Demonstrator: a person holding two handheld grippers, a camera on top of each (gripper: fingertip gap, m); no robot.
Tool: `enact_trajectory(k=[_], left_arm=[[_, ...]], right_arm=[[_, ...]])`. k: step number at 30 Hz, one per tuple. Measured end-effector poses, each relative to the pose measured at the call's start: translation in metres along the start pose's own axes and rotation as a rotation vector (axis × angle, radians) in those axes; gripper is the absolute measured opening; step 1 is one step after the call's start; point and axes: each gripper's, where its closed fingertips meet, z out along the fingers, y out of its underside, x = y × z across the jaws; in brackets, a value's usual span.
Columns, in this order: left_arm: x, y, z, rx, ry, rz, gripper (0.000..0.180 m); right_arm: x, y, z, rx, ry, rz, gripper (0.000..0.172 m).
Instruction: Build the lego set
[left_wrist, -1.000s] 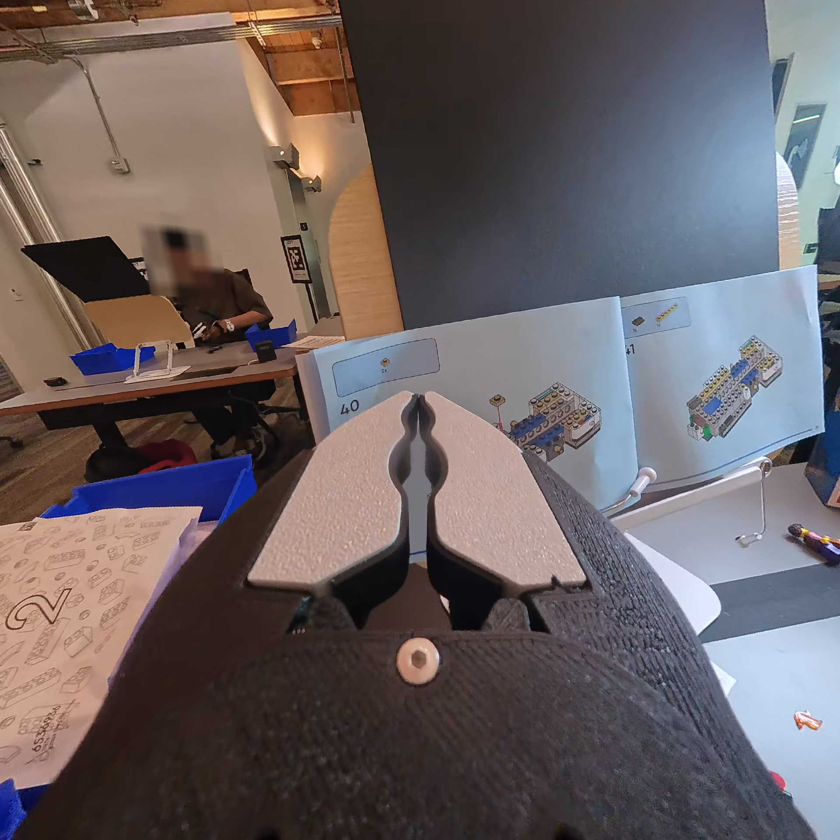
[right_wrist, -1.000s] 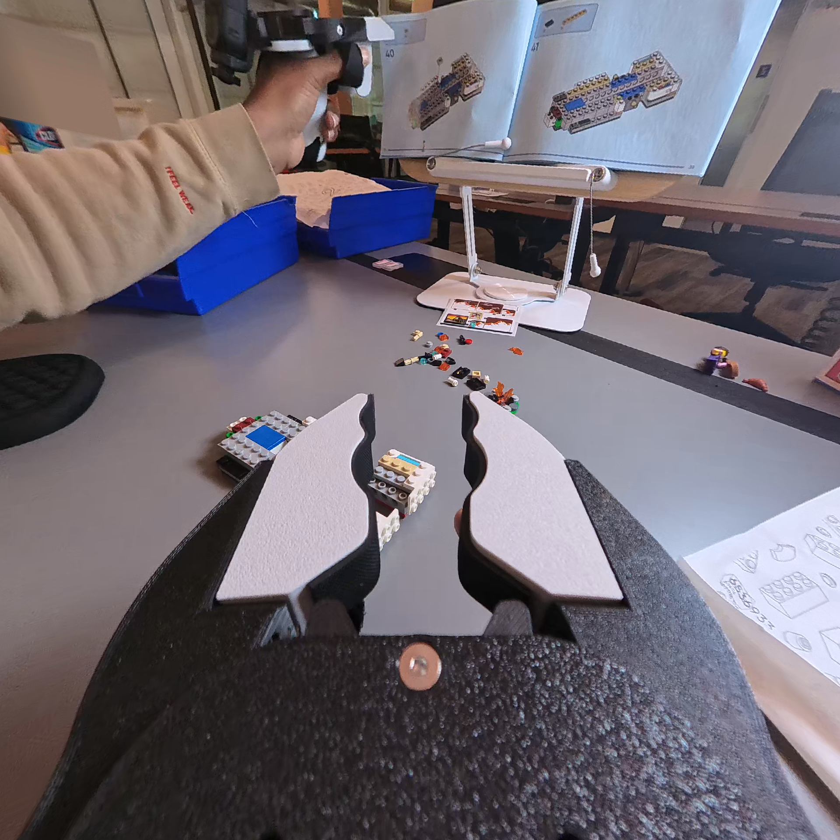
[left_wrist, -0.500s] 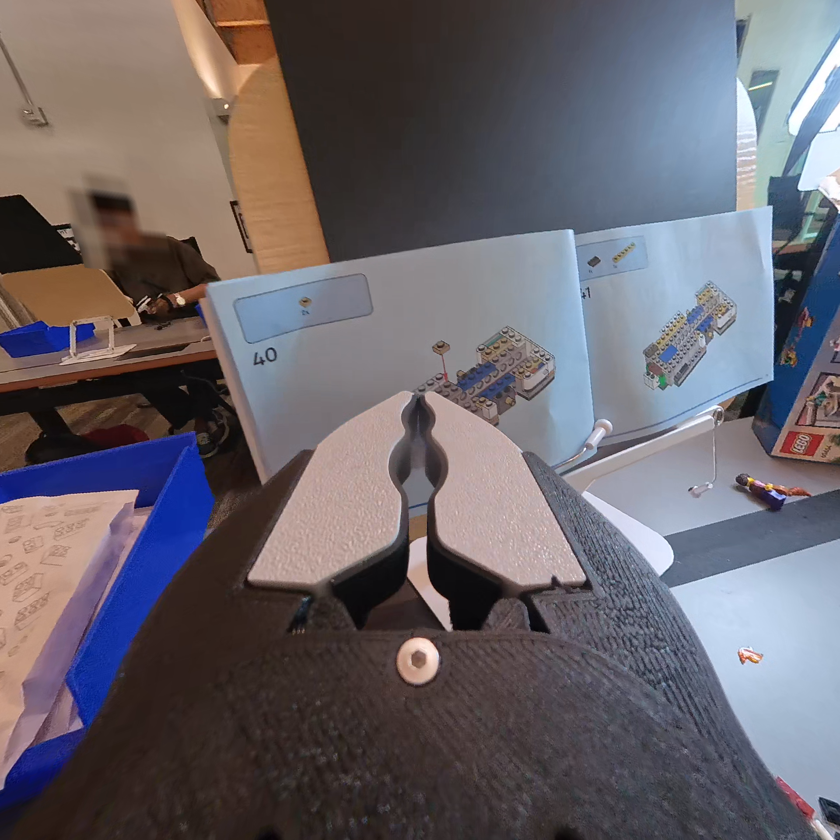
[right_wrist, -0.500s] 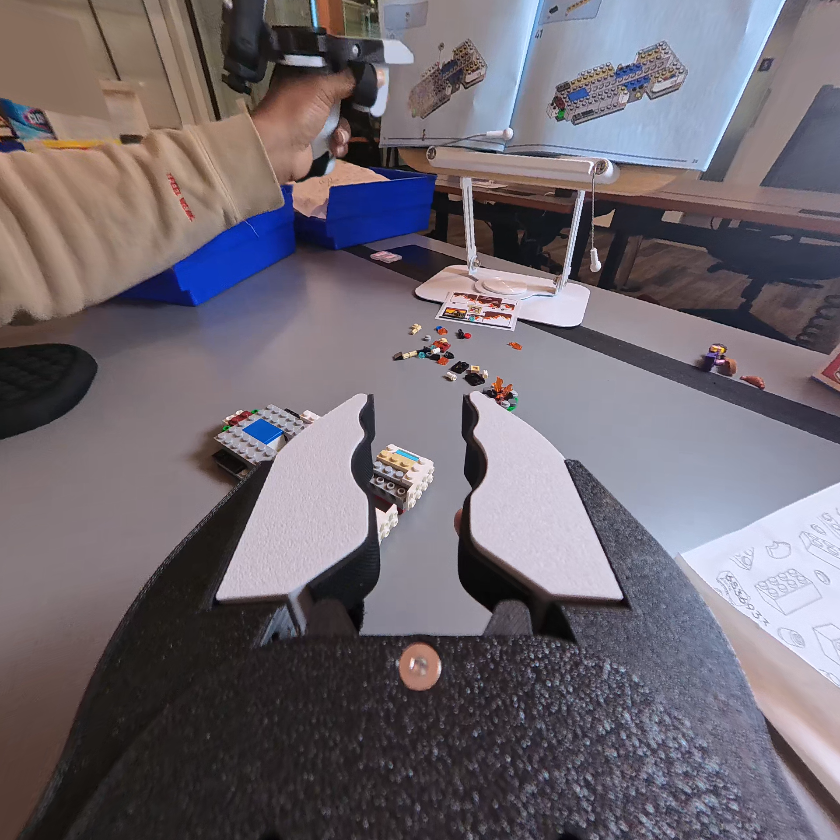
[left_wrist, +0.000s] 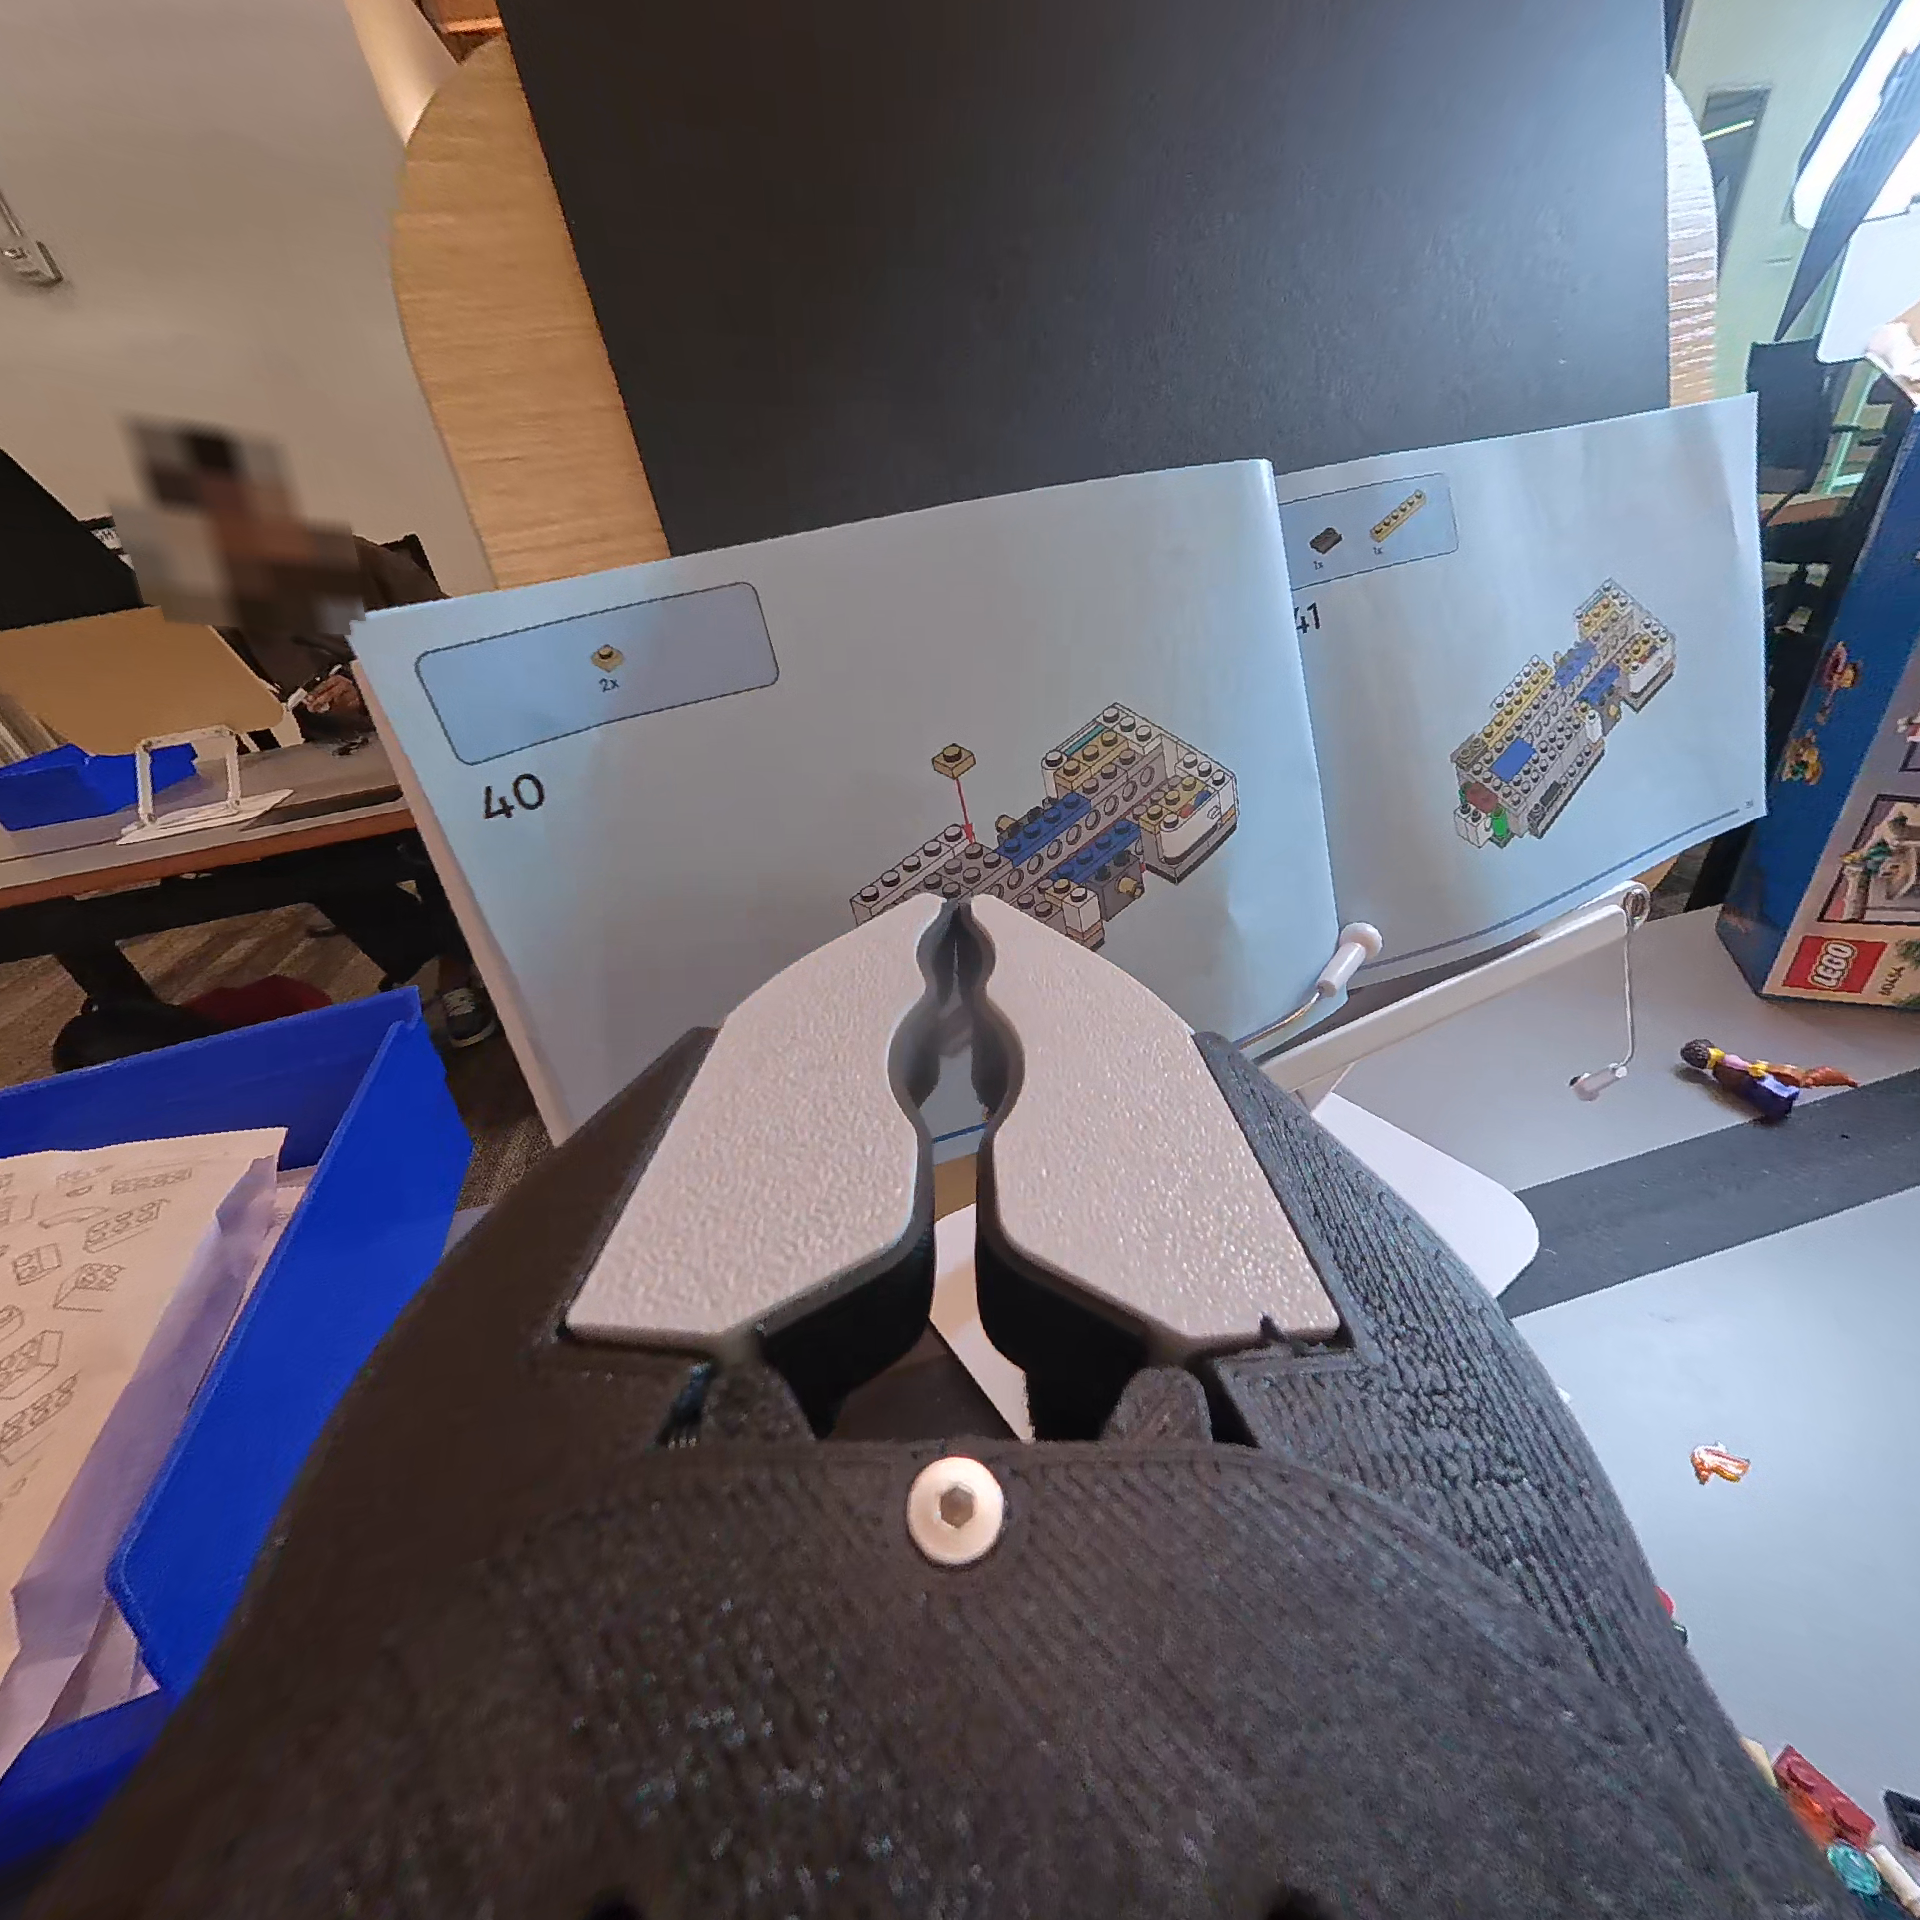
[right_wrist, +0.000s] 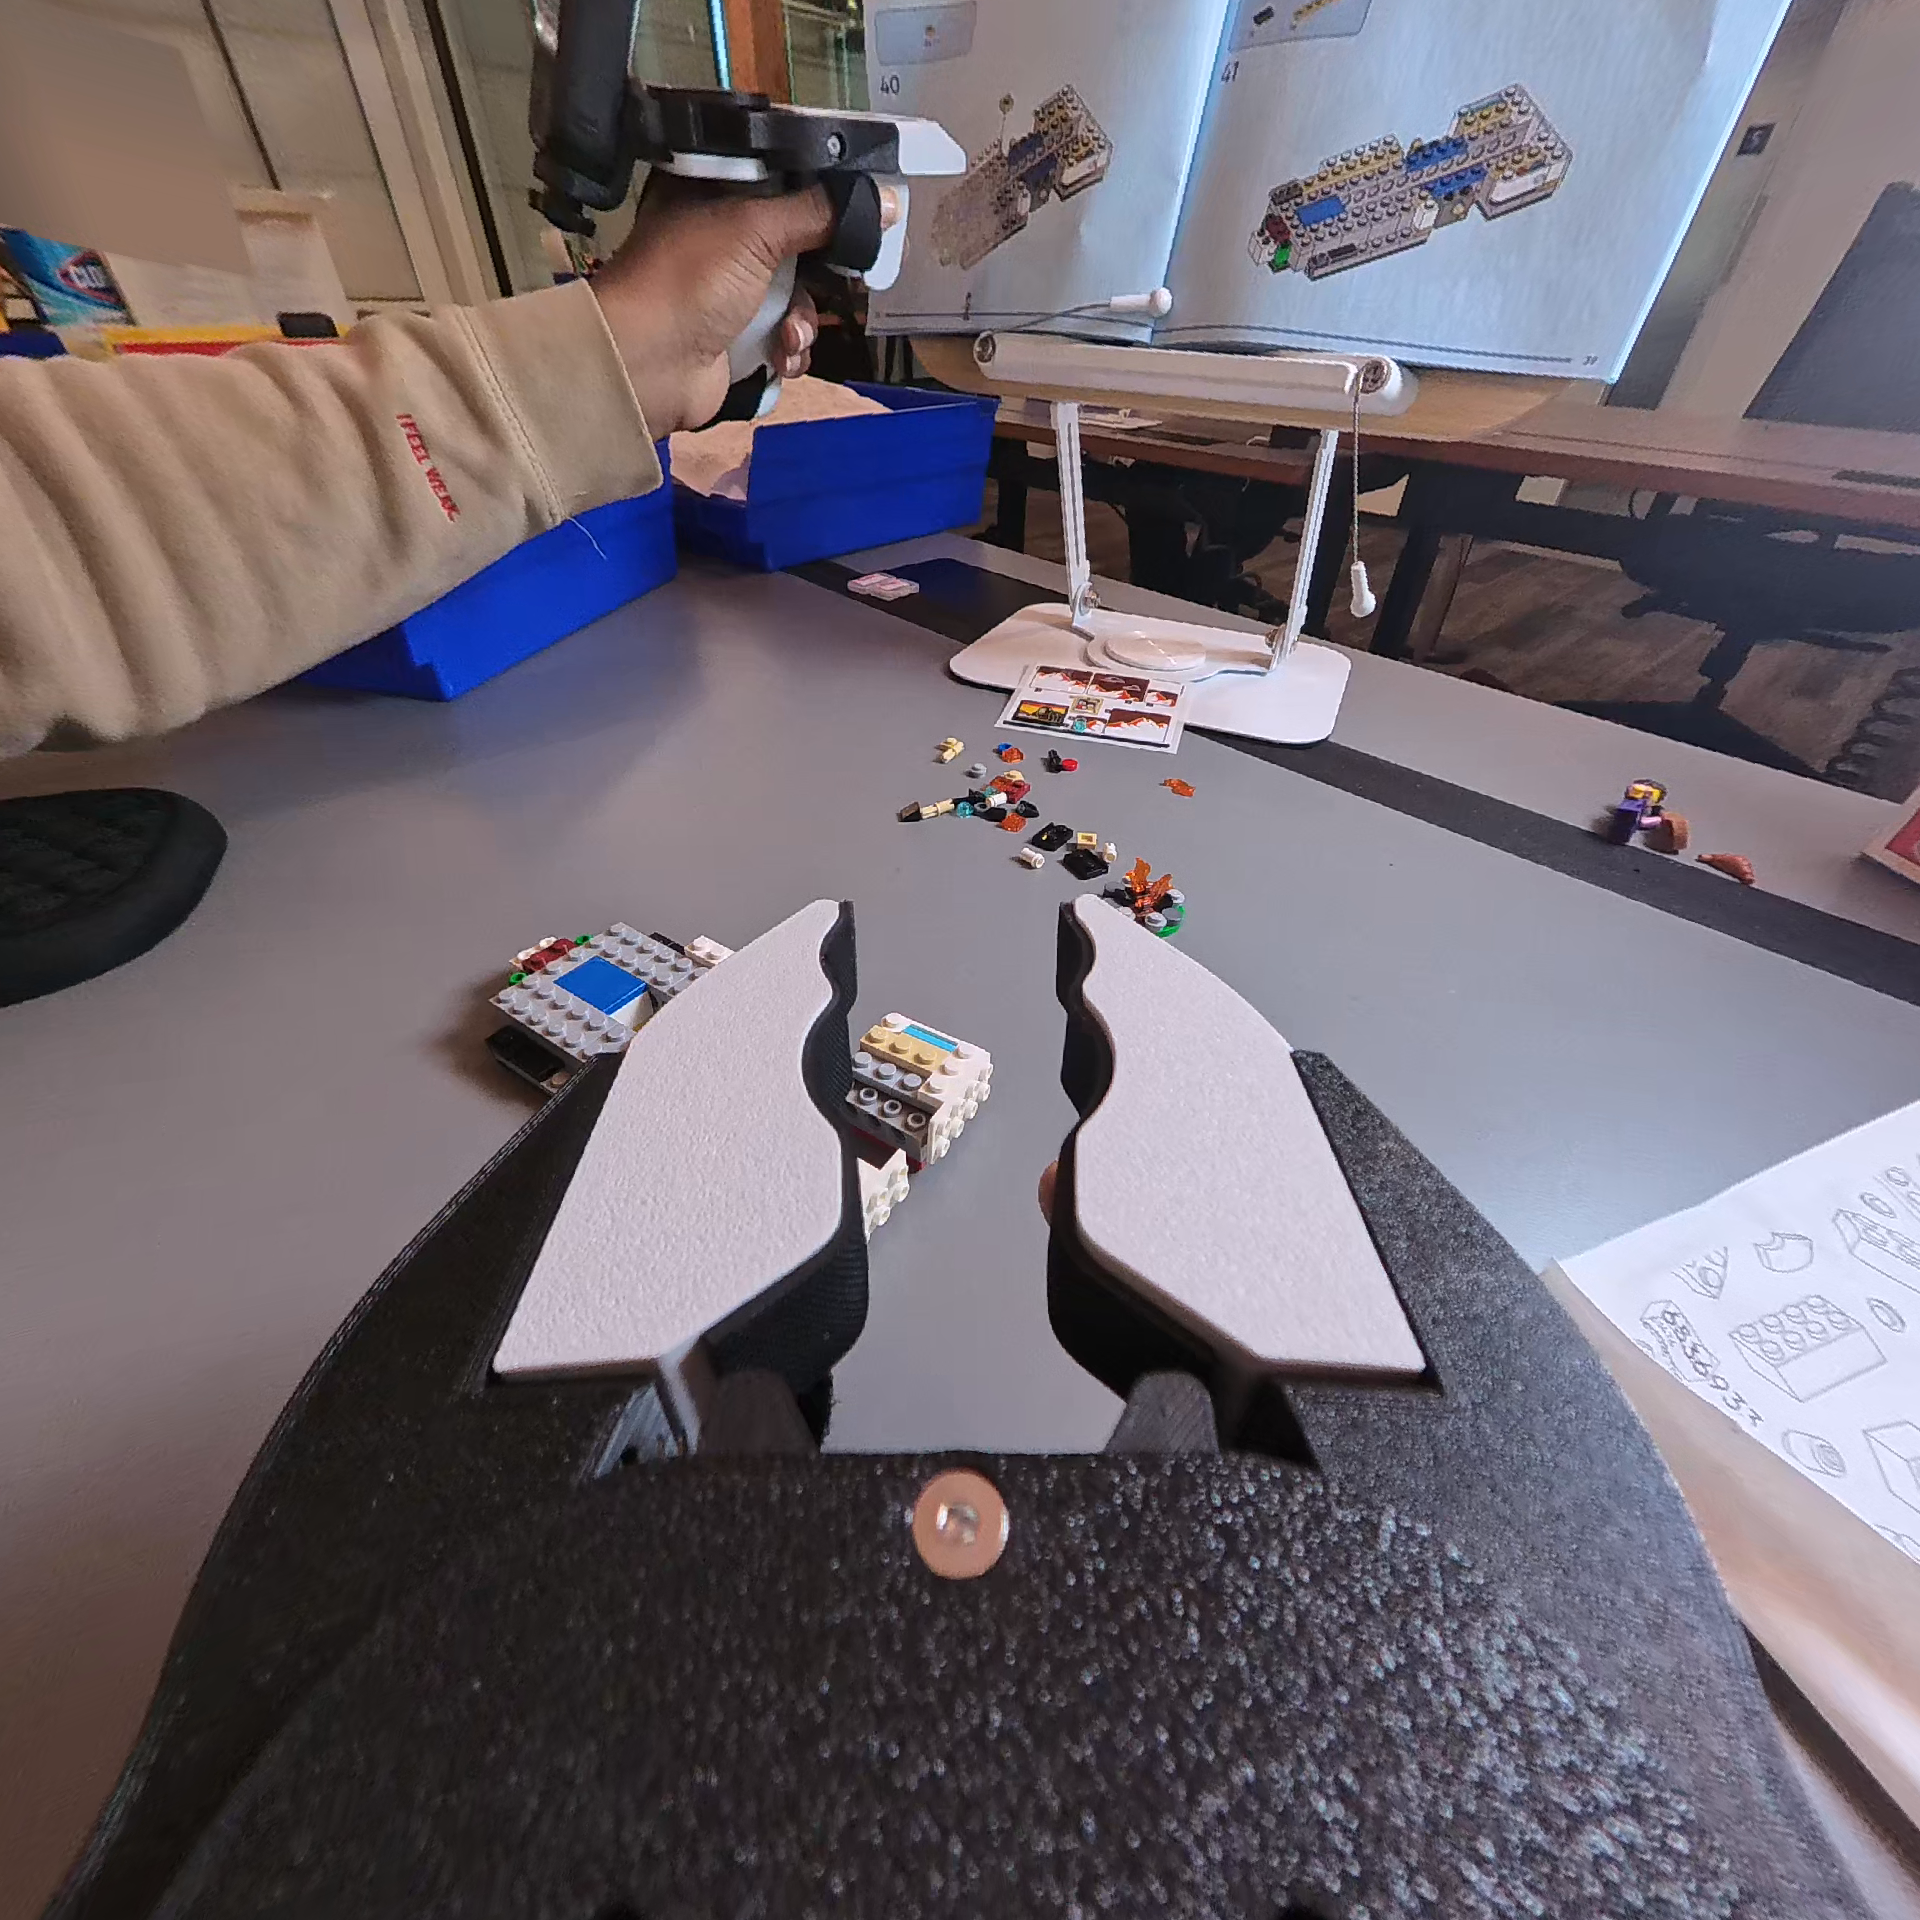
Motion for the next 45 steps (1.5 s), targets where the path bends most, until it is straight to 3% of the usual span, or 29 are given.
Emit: enact_trajectory(k=[8, 13, 17, 21, 25, 31, 42, 45], left_arm=[[0.013, 0.002, -0.007, 0.000, 0.034, -0.004, 0.000], [0.062, 0.020, -0.047, -0.044, 0.218, 0.006, 0.000], [0.103, 0.074, -0.099, -0.189, 0.389, 0.069, 0.000], [0.129, 0.150, -0.131, -0.472, 0.582, 0.157, 0.009], [0.141, 0.185, -0.123, -0.627, 0.678, 0.194, 0.015], [0.149, 0.207, -0.090, -0.735, 0.779, 0.316, 0.018], [0.156, 0.209, -0.087, -0.885, 0.933, 0.297, 0.008], [0.162, 0.206, -0.102, -0.875, 0.950, 0.324, 0.008]], right_arm=[[0.000, 0.000, -0.001, 0.001, 0.001, 0.000, 0.037], [0.002, -0.002, -0.003, 0.008, 0.007, -0.001, 0.038], [0.004, -0.003, -0.004, 0.012, 0.006, 0.011, 0.038], [-0.001, 0.001, -0.001, -0.001, -0.020, 0.028, 0.038], [-0.006, 0.003, 0.001, -0.016, -0.035, 0.007, 0.038], [-0.004, 0.002, -0.002, -0.015, -0.045, 0.031, 0.038], [-0.007, 0.006, -0.003, -0.038, -0.072, 0.032, 0.038], [-0.007, 0.007, -0.003, -0.046, -0.070, 0.022, 0.037]])
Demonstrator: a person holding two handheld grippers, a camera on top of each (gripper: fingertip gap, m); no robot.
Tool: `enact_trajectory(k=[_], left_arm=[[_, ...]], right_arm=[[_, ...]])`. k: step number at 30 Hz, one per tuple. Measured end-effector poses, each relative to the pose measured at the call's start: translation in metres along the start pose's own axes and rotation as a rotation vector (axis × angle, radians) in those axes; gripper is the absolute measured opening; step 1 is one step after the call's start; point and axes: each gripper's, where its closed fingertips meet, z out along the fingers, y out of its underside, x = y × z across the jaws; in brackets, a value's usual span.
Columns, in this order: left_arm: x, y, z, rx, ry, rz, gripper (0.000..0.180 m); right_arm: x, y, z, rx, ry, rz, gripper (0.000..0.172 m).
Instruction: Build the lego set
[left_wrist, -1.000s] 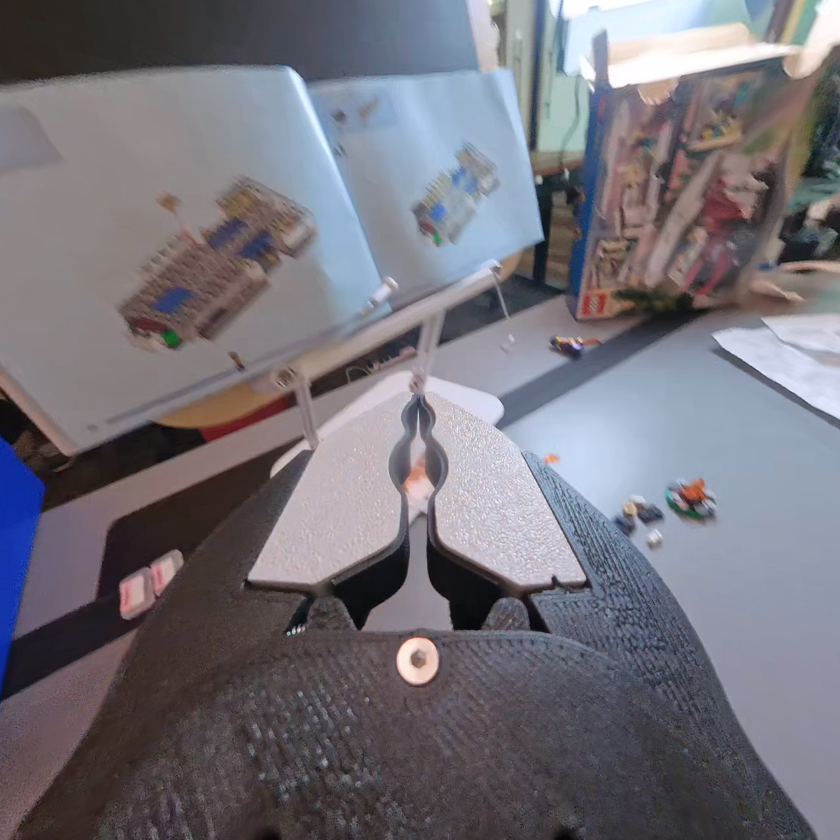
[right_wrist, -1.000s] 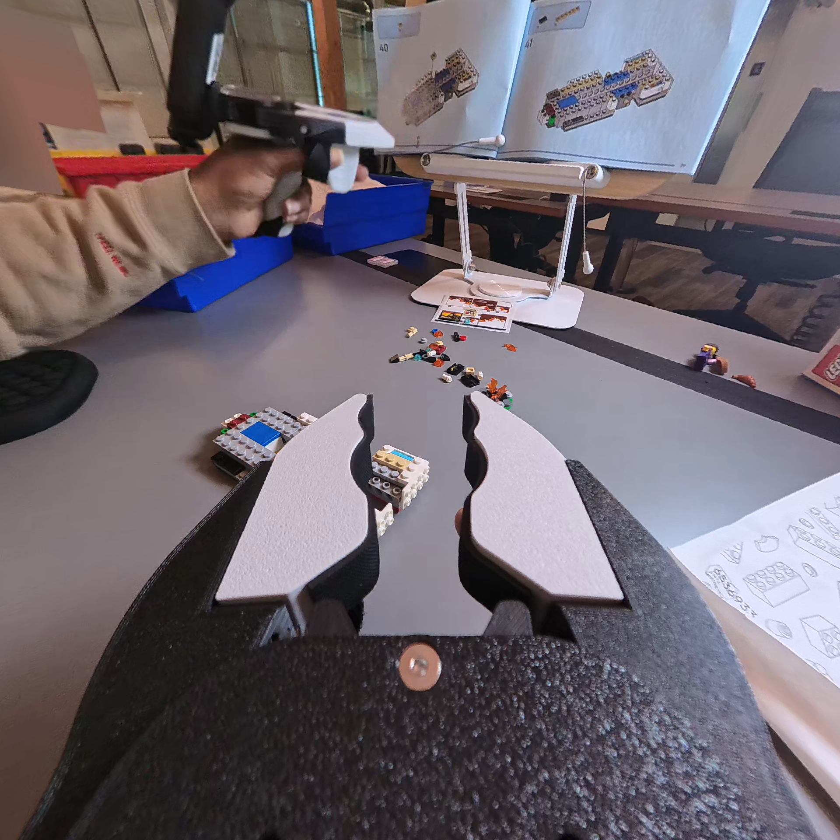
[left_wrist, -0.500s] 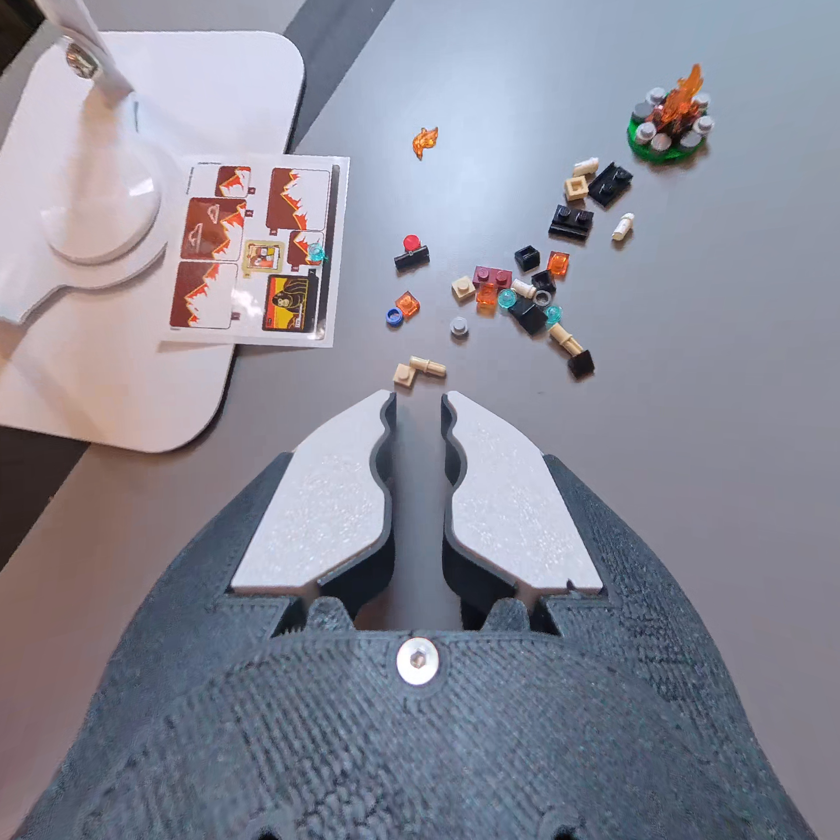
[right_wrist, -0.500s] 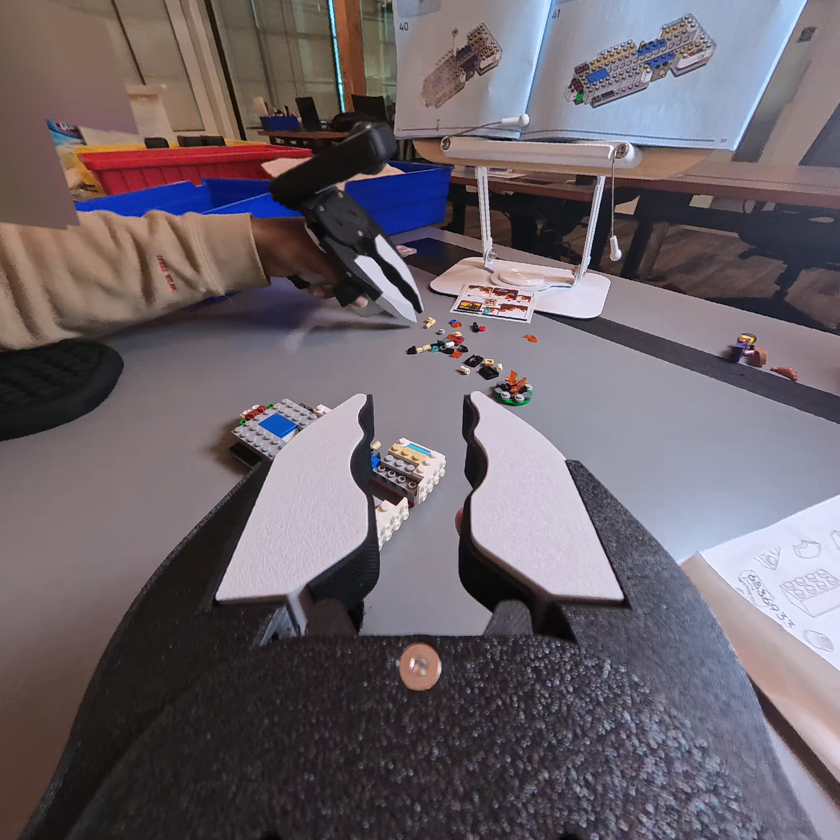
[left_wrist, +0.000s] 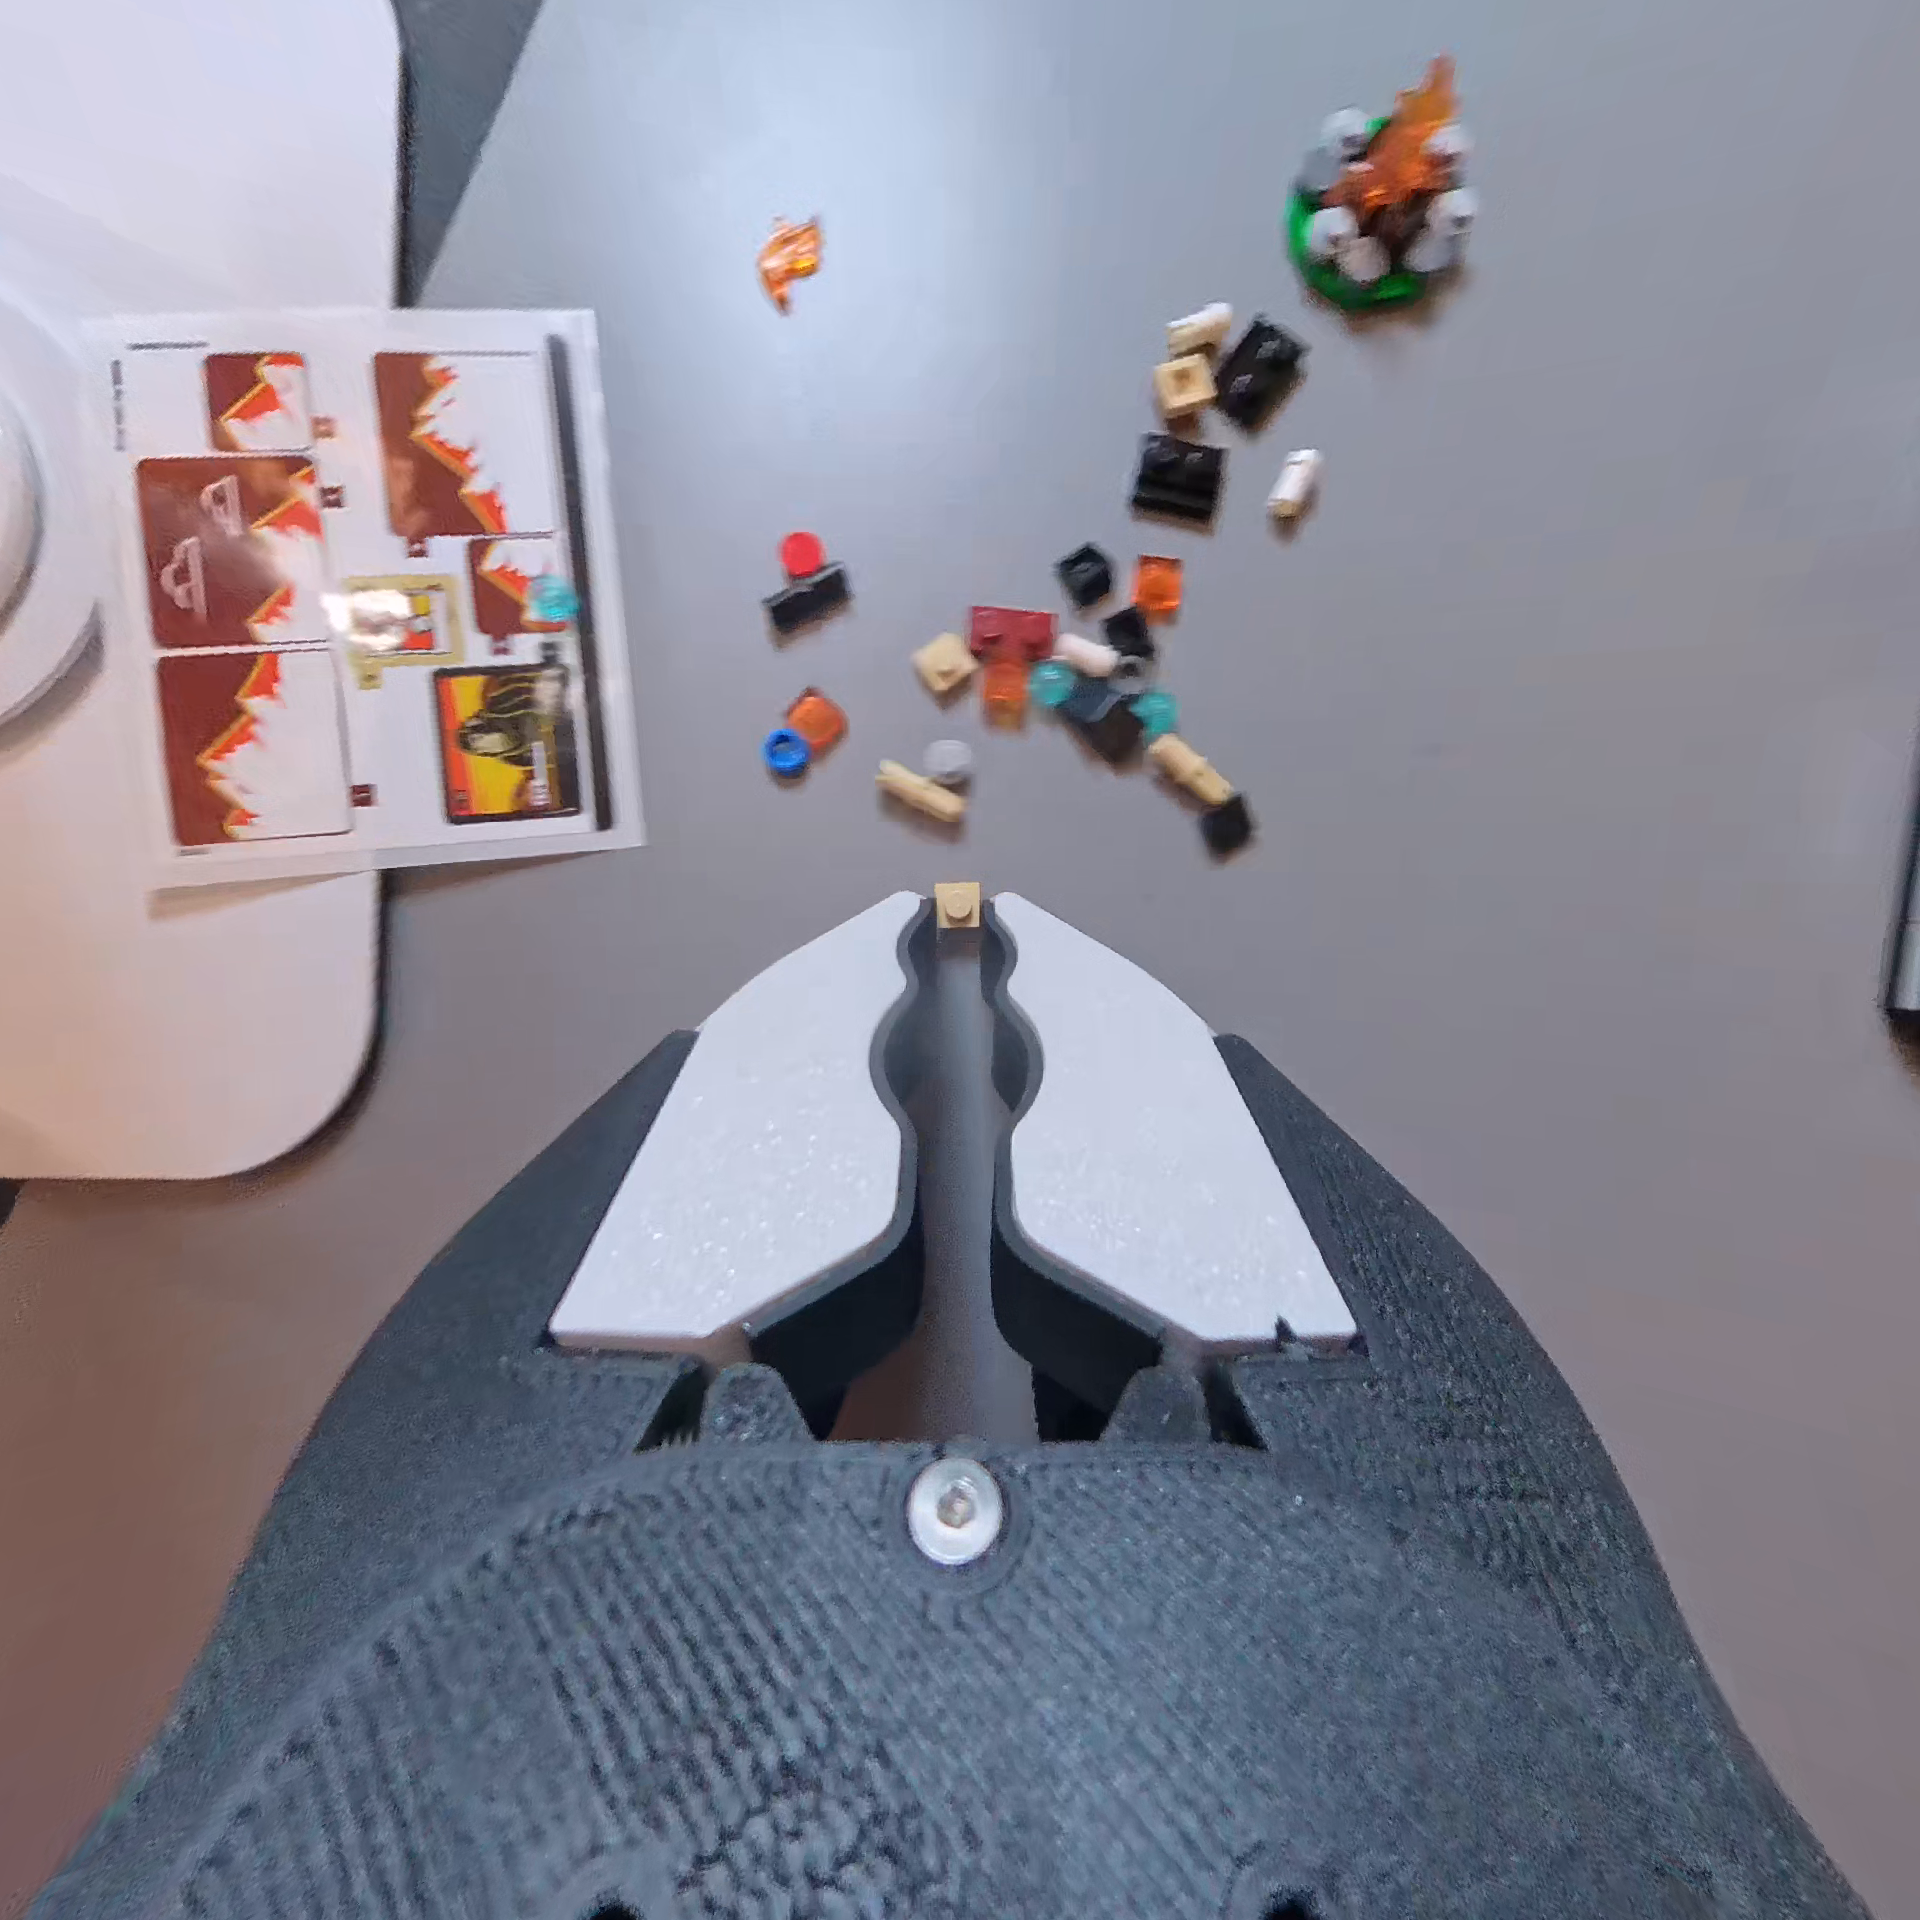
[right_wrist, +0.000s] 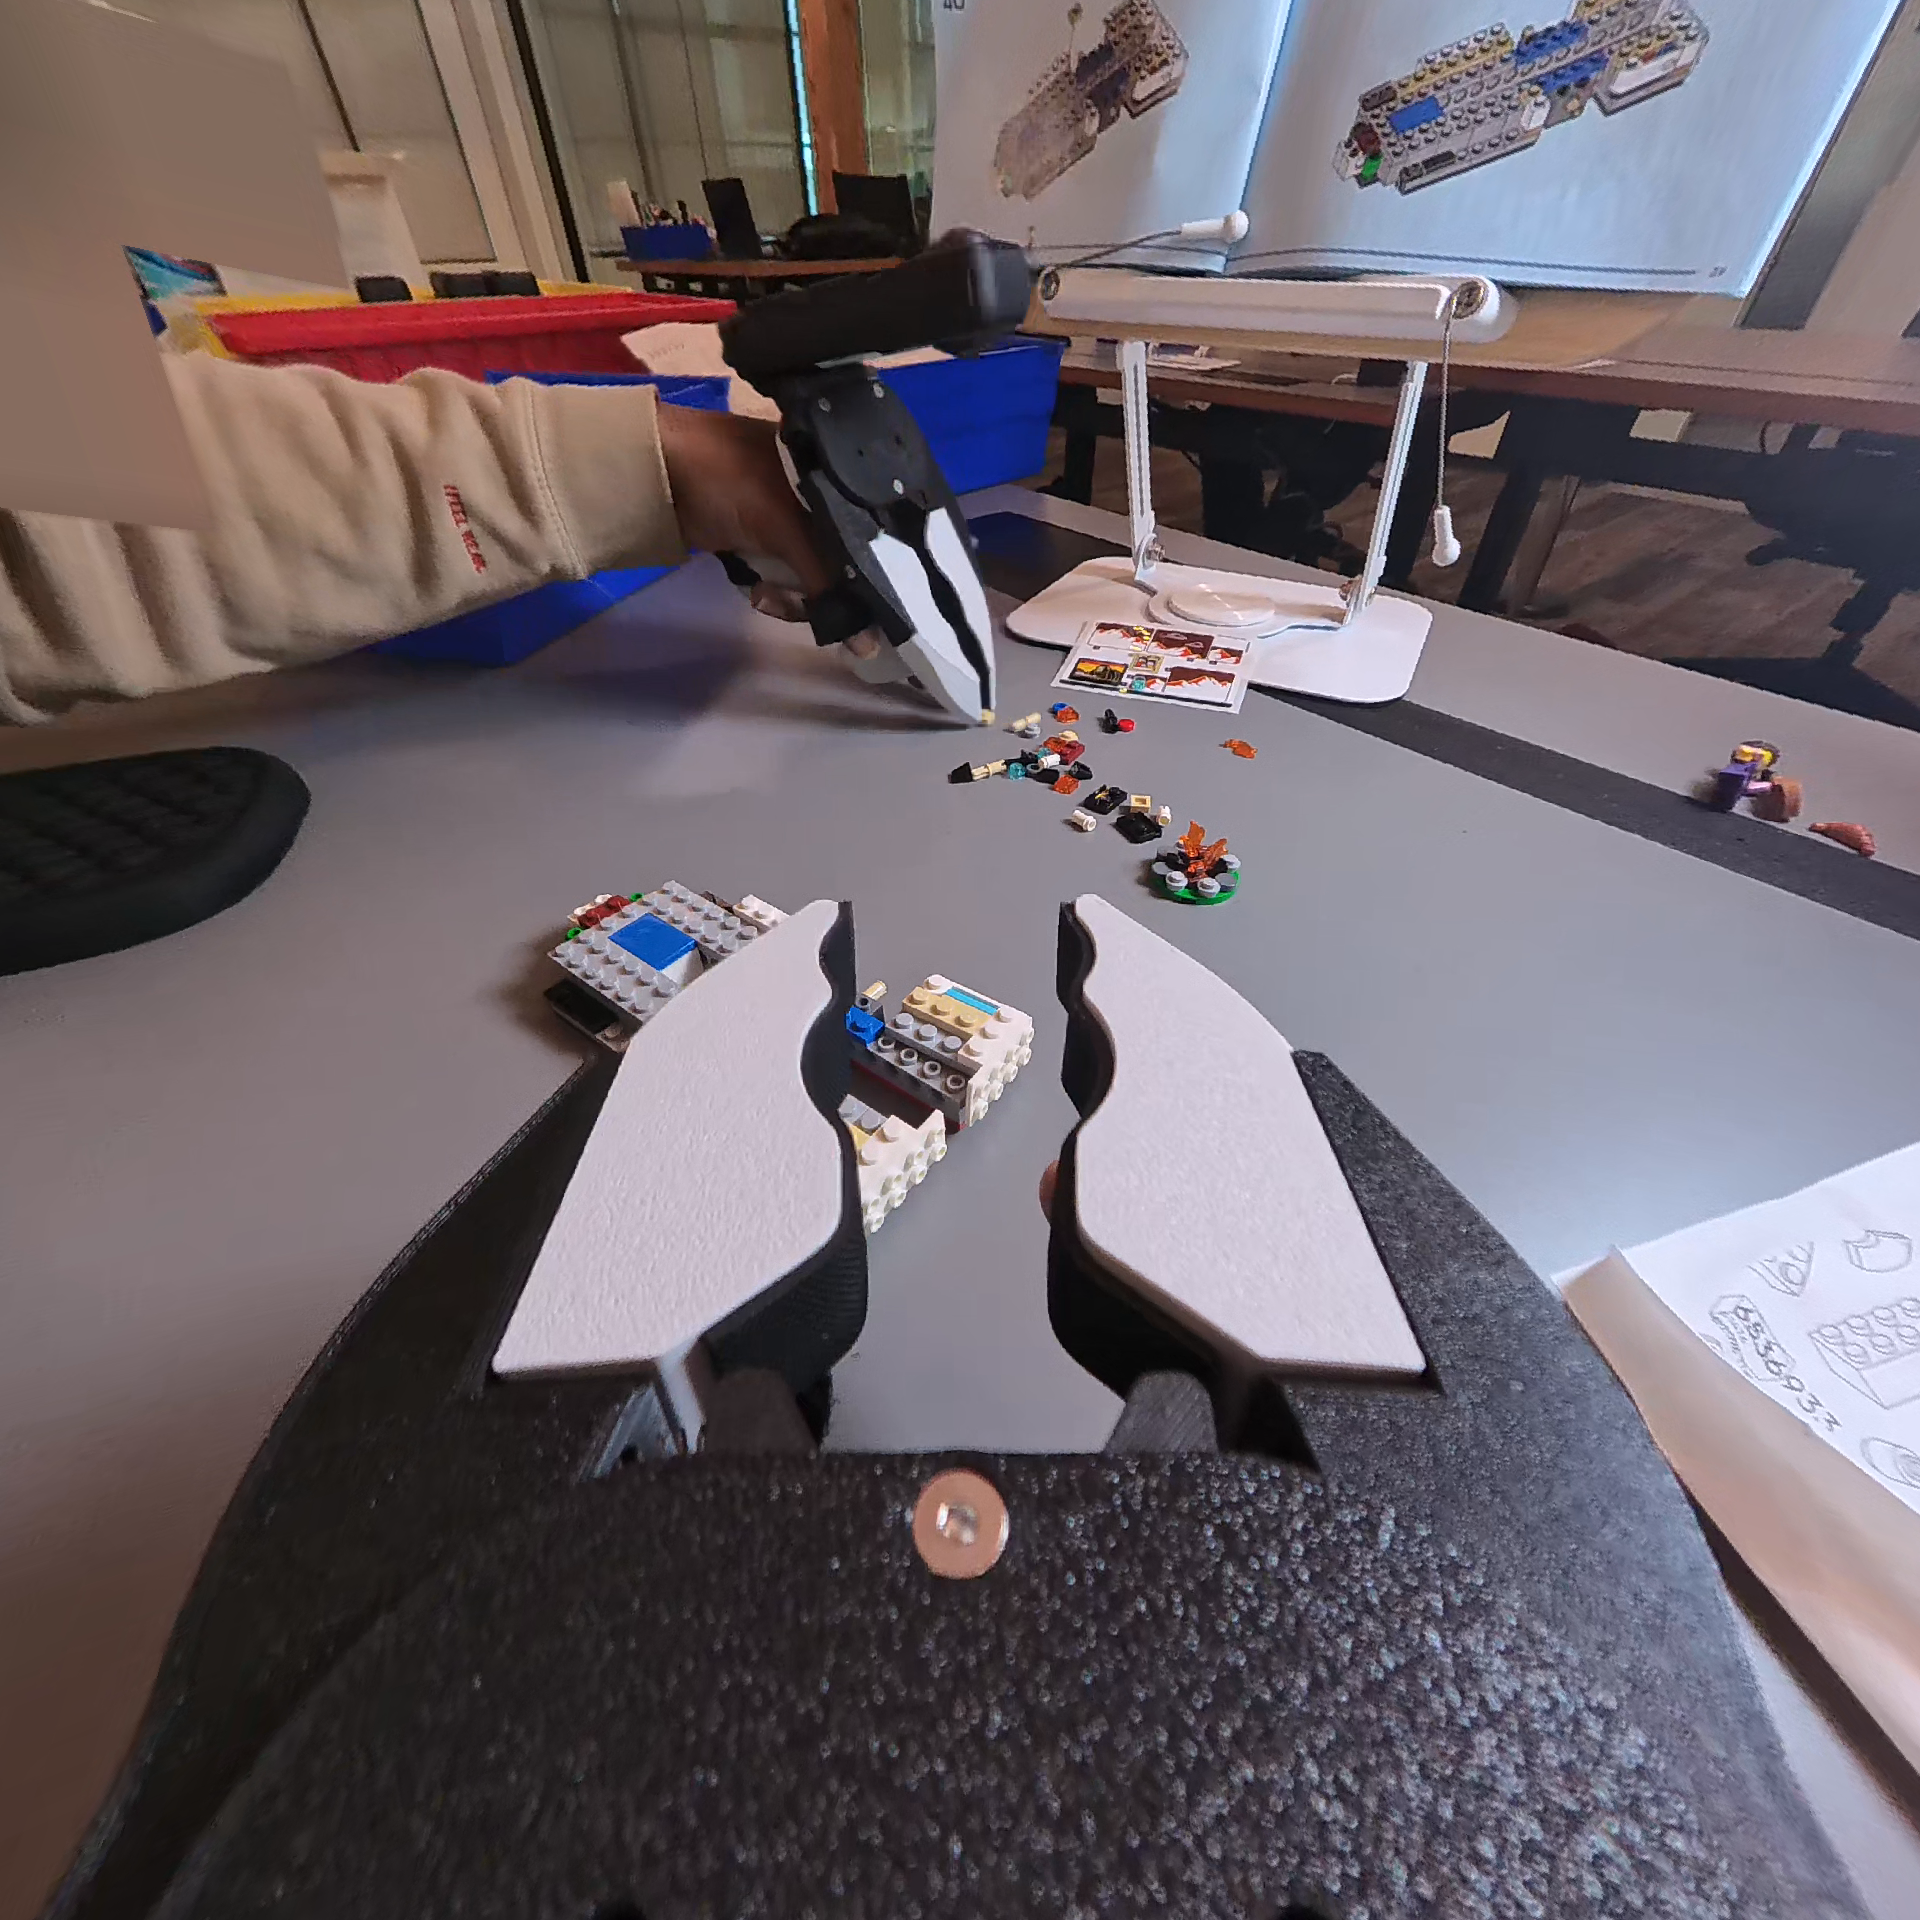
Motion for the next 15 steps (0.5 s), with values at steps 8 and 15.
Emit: enact_trajectory(k=[8, 15], left_arm=[[0.163, -0.004, -0.036, 0.146, 0.182, 0.093, 0.008], [0.188, -0.001, -0.029, 0.155, 0.175, 0.051, 0.008]], right_arm=[[-0.007, 0.005, 0.002, -0.032, -0.035, -0.006, 0.038], [-0.011, 0.008, 0.004, -0.047, -0.045, -0.017, 0.038]])
